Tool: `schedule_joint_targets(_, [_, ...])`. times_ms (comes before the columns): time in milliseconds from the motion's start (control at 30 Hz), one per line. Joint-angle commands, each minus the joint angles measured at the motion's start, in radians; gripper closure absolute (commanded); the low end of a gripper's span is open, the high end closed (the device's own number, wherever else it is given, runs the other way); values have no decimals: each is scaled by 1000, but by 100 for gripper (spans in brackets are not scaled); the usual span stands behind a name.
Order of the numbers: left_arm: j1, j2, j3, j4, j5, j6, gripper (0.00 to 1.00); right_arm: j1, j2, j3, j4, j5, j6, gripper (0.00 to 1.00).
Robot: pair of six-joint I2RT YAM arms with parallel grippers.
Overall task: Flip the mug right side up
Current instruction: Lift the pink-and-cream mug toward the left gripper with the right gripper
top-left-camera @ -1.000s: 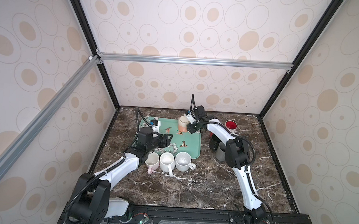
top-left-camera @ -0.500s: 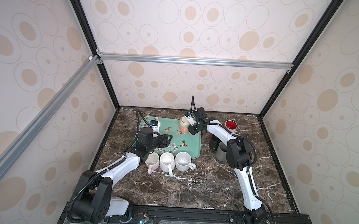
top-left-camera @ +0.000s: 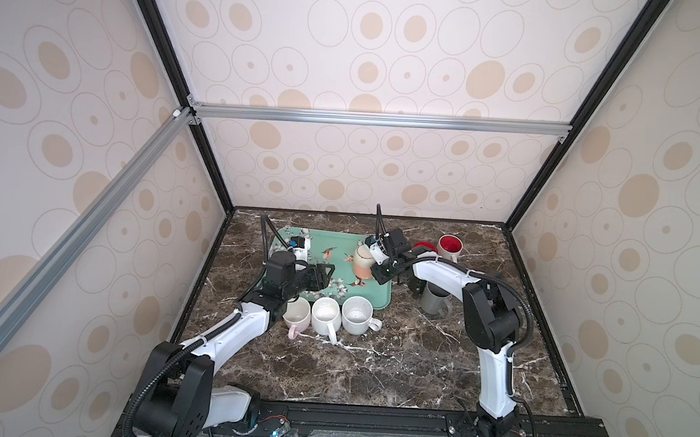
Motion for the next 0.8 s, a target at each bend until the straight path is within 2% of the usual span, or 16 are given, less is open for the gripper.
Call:
schedule_joint_targets(0, [6, -49, -2, 18, 11, -24, 32, -1, -123, -50, 173, -61, 75, 100])
schedule_joint_targets(467, [12, -210, -43, 23, -9, -38, 30, 1, -360, -179, 365, -109, 243, 100])
schedule_joint_targets(633, [23, -259, -83, 155, -2, -105, 26, 2, -449, -225, 407, -158, 303, 100])
schedule_joint_targets(767, [36, -260, -107, 266, 52, -185, 25, 2, -521, -292, 466, -195, 374, 100])
